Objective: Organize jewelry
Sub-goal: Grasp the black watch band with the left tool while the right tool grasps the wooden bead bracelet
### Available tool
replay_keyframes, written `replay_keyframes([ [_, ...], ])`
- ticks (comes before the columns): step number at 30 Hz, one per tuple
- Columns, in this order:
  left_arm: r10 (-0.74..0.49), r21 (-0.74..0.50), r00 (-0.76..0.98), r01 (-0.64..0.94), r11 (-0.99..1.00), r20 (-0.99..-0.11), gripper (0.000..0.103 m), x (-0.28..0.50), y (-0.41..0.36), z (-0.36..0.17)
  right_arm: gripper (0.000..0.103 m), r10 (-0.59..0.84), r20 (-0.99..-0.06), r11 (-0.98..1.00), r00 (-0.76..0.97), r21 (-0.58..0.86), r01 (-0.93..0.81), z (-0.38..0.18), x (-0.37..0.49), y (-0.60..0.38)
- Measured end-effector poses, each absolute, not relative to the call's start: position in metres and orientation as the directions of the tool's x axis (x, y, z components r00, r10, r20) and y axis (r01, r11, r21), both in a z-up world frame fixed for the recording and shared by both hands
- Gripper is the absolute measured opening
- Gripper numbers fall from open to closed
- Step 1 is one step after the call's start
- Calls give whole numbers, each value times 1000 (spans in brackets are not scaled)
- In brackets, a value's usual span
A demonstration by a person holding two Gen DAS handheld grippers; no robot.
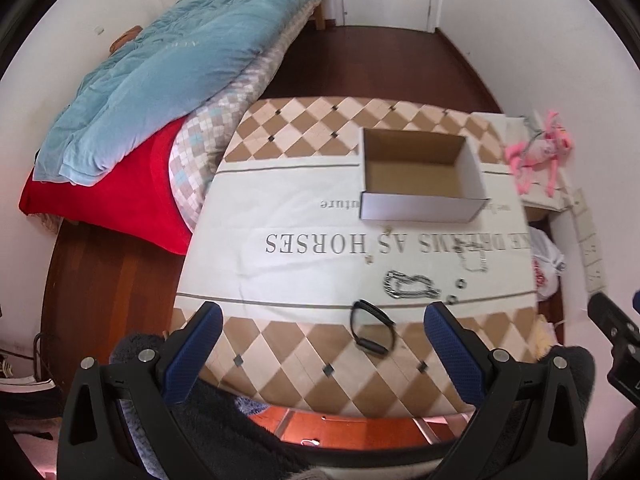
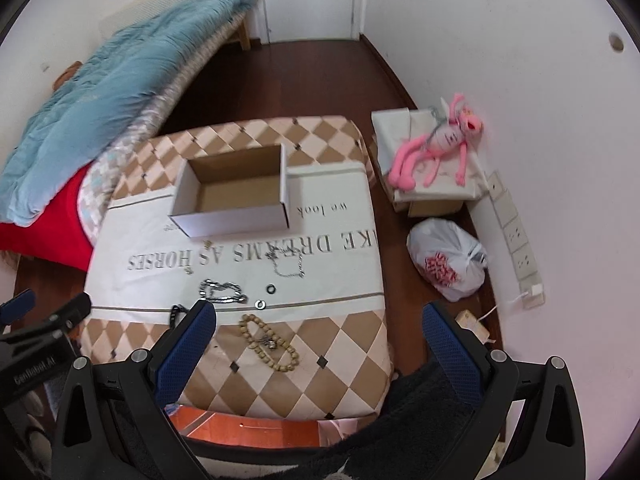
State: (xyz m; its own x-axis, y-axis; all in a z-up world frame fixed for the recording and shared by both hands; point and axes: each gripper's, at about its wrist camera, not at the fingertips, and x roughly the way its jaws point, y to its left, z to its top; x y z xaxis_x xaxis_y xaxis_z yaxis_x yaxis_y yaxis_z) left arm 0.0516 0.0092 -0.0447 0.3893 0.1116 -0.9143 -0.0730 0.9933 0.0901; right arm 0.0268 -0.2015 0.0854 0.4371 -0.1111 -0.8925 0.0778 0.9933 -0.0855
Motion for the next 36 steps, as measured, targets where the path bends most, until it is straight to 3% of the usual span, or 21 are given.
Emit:
replay_keyframes([
  [4,139,122,320,-72,990,-937,103,67,12,-88,101,-132,-921,990,365,-105,94,37,43,-212],
  [9,153,140,224,-71,988,-963,102,75,15,-139,85,-82,-968,994,239,-60,95,-32,56,-219],
  [11,133,122,189,-69,990,-973,93,76,17,-154,81,-63,-976,994,211,-43,98,-53,55,-222],
  [13,106,97,147,-71,993,-983,75,77,19,-168,76,-47,-983,994,176,-28,105,-75,54,-222],
  [16,44,37,91,-84,996,-995,62,76,18,-185,67,-26,-991,995,129,-12,102,-99,50,-219],
  [22,-23,-26,34,-91,996,-999,61,75,14,-207,50,-16,-997,997,76,-11,71,-125,42,-211],
  [29,-22,-24,24,-88,996,-999,59,76,12,-225,43,-29,-998,998,57,-26,57,-134,37,-207],
  [33,7,4,52,-64,998,-999,39,72,12,-232,39,-46,-997,998,60,-42,56,-133,38,-206],
  [36,10,8,93,-28,1000,-996,17,69,11,-236,36,-76,-995,996,69,-73,43,-133,36,-202],
])
